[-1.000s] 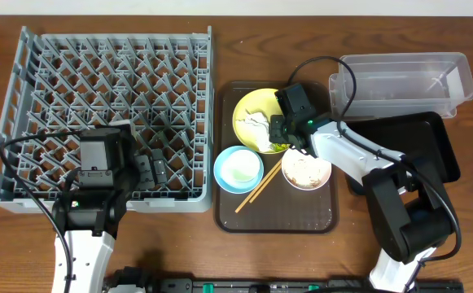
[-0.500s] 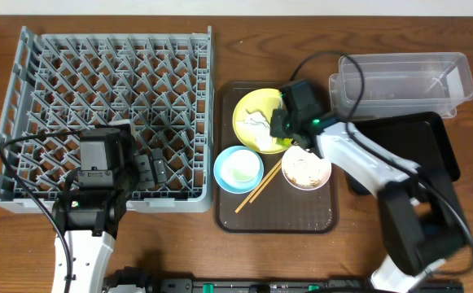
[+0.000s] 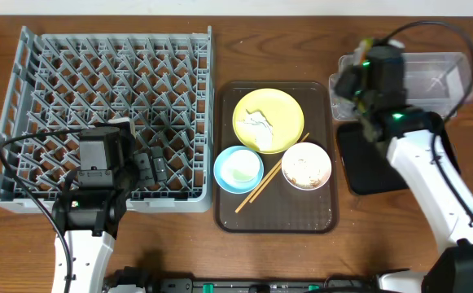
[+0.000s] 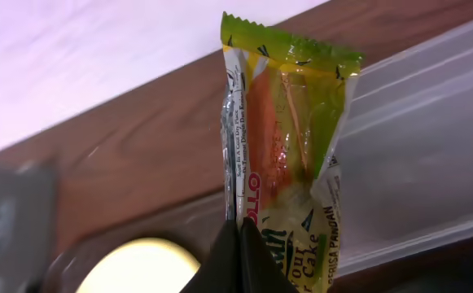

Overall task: Sort waste into correct bins and load items into the dishwasher rack
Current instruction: 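Grasp the yellow wrapper and drop it into the clear bin, then grasp the white tissue with the right gripper, drop into clear bin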

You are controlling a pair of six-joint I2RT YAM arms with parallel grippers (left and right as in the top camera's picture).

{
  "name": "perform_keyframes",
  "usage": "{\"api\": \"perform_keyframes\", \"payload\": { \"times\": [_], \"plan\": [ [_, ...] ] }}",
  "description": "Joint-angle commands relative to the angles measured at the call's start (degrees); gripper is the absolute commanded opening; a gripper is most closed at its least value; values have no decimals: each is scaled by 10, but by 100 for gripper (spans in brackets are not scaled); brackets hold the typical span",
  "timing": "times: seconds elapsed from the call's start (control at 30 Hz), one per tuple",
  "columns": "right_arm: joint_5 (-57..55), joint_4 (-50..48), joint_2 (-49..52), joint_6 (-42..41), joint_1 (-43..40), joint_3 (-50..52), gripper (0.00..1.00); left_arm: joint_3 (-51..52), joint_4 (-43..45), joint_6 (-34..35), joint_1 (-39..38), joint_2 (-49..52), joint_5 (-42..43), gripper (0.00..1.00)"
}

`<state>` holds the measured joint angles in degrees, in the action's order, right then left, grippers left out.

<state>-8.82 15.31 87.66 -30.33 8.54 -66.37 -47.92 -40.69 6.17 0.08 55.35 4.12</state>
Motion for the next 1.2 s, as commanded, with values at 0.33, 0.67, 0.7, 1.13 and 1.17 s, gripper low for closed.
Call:
{"api": "perform_keyframes", "payload": {
  "times": [0.33,0.67,0.7,1.13,1.17],
  "plan": [
    [48,-82,57,23,-90,-7,61,-14,0,3,-3,0,1,96],
    [291,-69,45,101,-41,-7,53,-14,1,3,-3,0,1,96],
    [299,-52,46,118,-25,-7,55,-14,1,3,-3,0,1,96],
    [161,41,93,177,164,-6,58,-14,1,3,-3,0,1,96],
    [161,41,103,177,173,-7,57,-14,0,3,-3,0,1,96]
  ]
}}
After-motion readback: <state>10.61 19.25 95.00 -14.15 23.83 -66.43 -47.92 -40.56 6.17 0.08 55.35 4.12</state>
